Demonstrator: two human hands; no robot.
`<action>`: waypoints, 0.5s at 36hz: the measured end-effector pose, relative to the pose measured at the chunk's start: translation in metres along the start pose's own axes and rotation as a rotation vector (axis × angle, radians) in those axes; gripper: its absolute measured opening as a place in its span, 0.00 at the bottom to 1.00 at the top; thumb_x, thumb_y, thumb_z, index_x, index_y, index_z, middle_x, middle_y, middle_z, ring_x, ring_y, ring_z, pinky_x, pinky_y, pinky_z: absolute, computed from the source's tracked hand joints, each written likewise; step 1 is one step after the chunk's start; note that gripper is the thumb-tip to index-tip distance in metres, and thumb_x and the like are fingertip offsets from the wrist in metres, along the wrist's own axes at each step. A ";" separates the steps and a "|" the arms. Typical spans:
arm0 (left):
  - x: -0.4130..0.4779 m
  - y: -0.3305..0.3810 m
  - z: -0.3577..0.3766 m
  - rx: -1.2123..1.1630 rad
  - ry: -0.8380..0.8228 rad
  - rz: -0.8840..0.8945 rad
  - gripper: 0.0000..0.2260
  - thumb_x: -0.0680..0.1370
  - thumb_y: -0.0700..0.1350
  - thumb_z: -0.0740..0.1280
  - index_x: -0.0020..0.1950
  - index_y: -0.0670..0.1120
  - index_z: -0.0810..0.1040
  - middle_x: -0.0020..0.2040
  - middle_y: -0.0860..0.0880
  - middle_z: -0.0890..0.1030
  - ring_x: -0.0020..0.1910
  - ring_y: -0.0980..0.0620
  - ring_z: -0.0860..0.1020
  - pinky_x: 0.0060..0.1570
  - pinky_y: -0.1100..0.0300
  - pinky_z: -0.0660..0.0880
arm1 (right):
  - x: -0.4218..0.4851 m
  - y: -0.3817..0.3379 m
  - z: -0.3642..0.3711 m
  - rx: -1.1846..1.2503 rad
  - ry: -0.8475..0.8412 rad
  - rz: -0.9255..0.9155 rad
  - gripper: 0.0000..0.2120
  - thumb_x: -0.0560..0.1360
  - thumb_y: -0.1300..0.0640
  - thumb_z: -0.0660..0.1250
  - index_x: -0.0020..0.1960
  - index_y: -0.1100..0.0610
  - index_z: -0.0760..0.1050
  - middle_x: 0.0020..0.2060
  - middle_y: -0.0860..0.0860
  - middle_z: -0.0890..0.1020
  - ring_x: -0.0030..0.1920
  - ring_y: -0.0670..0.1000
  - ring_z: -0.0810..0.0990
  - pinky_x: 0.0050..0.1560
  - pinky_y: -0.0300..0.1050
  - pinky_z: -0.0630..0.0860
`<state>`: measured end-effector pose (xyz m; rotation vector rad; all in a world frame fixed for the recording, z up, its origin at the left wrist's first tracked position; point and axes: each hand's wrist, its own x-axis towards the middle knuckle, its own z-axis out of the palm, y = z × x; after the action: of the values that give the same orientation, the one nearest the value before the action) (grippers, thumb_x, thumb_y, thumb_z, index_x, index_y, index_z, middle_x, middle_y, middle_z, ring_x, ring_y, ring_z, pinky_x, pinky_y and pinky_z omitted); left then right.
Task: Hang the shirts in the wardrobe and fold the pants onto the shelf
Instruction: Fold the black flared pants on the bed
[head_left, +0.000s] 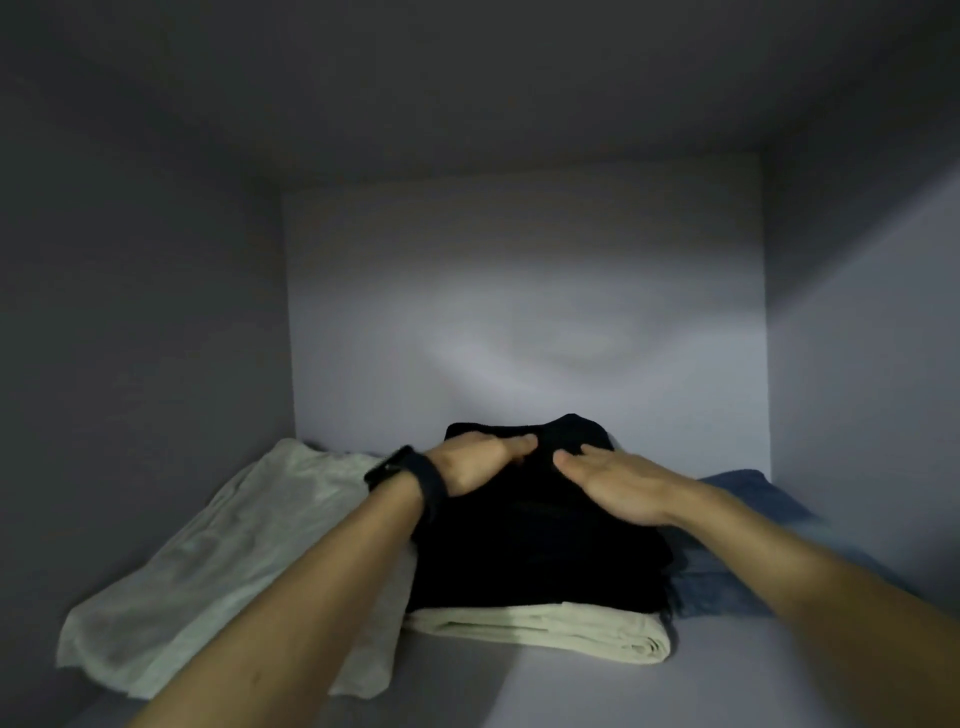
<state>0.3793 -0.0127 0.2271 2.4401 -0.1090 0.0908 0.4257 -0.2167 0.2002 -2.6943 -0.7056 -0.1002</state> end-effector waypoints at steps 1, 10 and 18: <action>0.007 0.006 -0.003 0.089 0.078 -0.008 0.25 0.79 0.66 0.59 0.65 0.51 0.81 0.66 0.50 0.80 0.63 0.49 0.78 0.67 0.56 0.70 | 0.010 -0.003 -0.002 -0.018 0.052 -0.011 0.29 0.84 0.37 0.39 0.80 0.46 0.59 0.81 0.46 0.57 0.81 0.46 0.47 0.80 0.49 0.42; 0.048 -0.029 0.046 0.496 0.243 -0.111 0.30 0.81 0.65 0.49 0.81 0.56 0.57 0.83 0.50 0.52 0.81 0.47 0.46 0.76 0.41 0.44 | 0.066 -0.010 0.042 -0.085 0.062 0.217 0.27 0.82 0.37 0.39 0.81 0.37 0.42 0.81 0.46 0.37 0.79 0.56 0.30 0.75 0.68 0.34; 0.054 -0.047 0.035 0.406 0.076 -0.107 0.44 0.62 0.74 0.56 0.78 0.69 0.51 0.83 0.52 0.43 0.80 0.48 0.37 0.75 0.40 0.39 | 0.080 0.005 0.052 -0.065 0.032 0.281 0.32 0.76 0.25 0.39 0.78 0.30 0.42 0.80 0.43 0.35 0.77 0.58 0.26 0.70 0.76 0.34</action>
<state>0.4393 -0.0023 0.1754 2.8378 0.0830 0.1717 0.4966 -0.1653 0.1626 -2.8160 -0.3132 -0.0962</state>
